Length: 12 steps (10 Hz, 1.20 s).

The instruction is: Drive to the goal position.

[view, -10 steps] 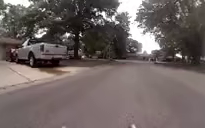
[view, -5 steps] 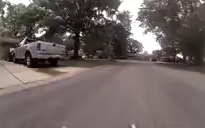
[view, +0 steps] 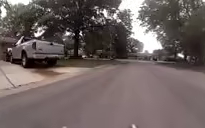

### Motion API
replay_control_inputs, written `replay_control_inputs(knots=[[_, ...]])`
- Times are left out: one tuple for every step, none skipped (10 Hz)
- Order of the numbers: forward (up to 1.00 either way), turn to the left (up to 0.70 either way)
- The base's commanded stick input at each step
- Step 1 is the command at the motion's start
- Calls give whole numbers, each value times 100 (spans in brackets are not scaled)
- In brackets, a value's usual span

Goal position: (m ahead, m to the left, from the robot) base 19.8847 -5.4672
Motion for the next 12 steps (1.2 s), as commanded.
replay_control_inputs(knots=[[70, 0], [70, 0], [70, 0], [70, 0], [70, 0], [70, 0], [70, 0], [70, 0], [70, 0], [70, 0], [70, 0], [70, 0]])
